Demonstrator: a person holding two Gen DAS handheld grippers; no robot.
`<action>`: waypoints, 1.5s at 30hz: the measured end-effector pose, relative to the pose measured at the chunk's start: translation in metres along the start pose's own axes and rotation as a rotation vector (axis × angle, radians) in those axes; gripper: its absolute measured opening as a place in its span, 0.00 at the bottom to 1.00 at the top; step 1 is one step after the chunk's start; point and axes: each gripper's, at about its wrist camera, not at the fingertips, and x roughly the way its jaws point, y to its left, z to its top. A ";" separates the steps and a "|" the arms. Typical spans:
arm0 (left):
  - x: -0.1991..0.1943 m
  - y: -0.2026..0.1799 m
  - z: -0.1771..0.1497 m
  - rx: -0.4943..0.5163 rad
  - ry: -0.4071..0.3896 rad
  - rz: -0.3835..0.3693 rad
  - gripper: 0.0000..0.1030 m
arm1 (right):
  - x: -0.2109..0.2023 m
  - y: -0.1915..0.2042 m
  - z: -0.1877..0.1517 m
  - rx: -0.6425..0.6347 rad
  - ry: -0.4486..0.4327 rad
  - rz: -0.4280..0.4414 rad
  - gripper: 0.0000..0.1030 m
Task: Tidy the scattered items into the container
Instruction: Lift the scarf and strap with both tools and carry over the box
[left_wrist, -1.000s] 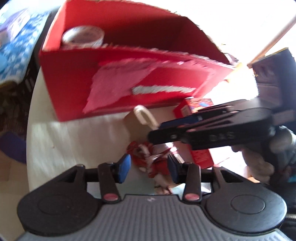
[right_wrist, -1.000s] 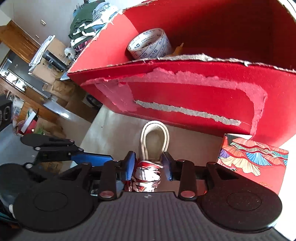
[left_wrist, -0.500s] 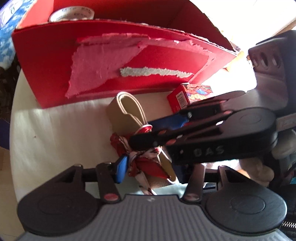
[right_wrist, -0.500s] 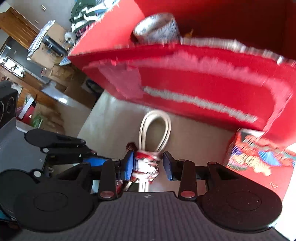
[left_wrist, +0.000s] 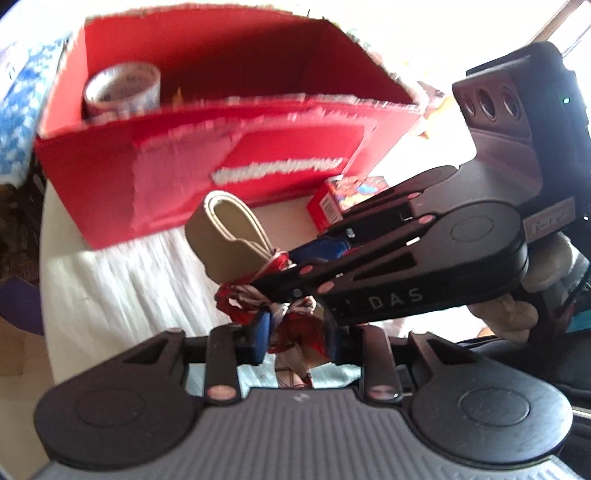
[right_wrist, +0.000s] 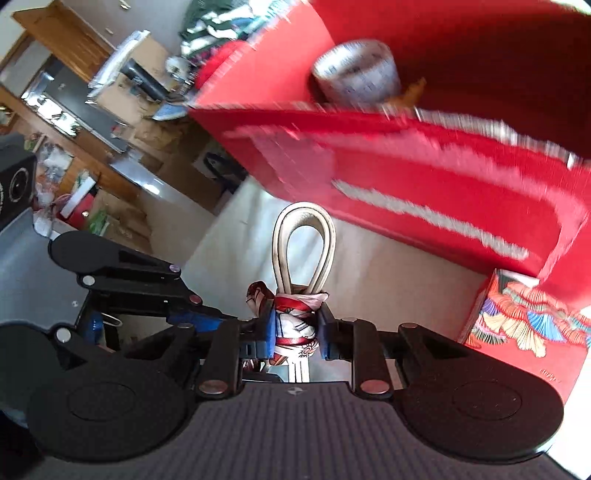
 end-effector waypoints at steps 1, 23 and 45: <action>-0.007 -0.003 0.000 0.009 -0.013 0.003 0.26 | -0.005 0.002 0.001 -0.012 -0.014 0.010 0.23; -0.078 -0.037 0.089 0.258 -0.314 0.086 0.22 | -0.093 -0.006 0.063 0.011 -0.438 0.040 0.22; 0.054 0.018 0.174 0.162 -0.092 0.038 0.23 | -0.029 -0.092 0.112 0.224 -0.241 -0.268 0.22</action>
